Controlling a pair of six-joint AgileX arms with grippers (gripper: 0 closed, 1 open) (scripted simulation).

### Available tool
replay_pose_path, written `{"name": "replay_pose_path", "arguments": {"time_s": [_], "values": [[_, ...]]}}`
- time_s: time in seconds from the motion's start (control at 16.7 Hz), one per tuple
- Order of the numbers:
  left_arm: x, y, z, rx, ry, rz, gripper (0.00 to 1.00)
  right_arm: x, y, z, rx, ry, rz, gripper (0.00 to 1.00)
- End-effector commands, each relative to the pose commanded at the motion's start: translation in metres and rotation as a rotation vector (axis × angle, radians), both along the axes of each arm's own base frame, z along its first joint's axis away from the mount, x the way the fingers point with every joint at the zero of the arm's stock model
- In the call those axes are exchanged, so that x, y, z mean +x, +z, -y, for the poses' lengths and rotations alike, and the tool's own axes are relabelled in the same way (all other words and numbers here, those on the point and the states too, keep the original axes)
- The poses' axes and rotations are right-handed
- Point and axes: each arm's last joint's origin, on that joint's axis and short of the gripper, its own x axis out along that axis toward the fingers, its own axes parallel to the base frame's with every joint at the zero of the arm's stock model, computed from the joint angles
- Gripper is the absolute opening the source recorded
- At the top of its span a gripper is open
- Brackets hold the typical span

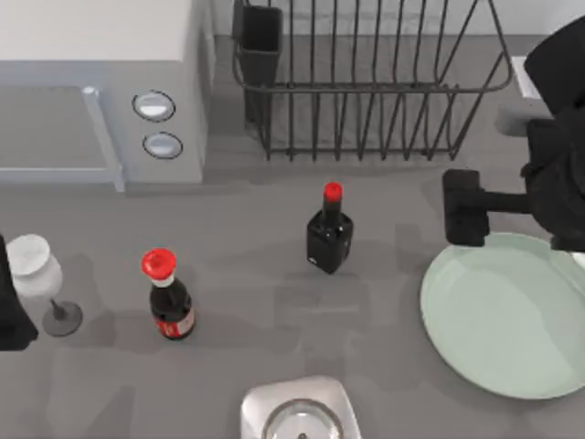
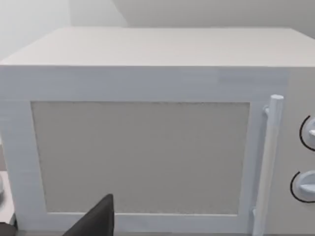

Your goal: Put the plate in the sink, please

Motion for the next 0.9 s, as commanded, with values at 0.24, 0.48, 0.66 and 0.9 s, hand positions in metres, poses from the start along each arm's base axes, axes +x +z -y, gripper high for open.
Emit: {"name": "replay_pose_path", "arguments": {"time_s": [0.24, 0.48, 0.66, 0.9], "values": [[0.0, 0.0, 0.0, 0.0, 0.0, 0.0, 1.0, 0.03, -0.029, -0.046, -0.095, 0.0, -0.218, 1.0], [0.0, 0.0, 0.0, 0.0, 0.0, 0.0, 1.0, 0.04, -0.045, -0.067, -0.146, -0.002, -0.305, 1.0], [0.0, 0.0, 0.0, 0.0, 0.0, 0.0, 1.0, 0.04, -0.046, -0.068, -0.148, -0.002, -0.308, 1.0], [0.0, 0.0, 0.0, 0.0, 0.0, 0.0, 1.0, 0.041, -0.05, -0.067, -0.146, -0.005, -0.307, 1.0]]}}
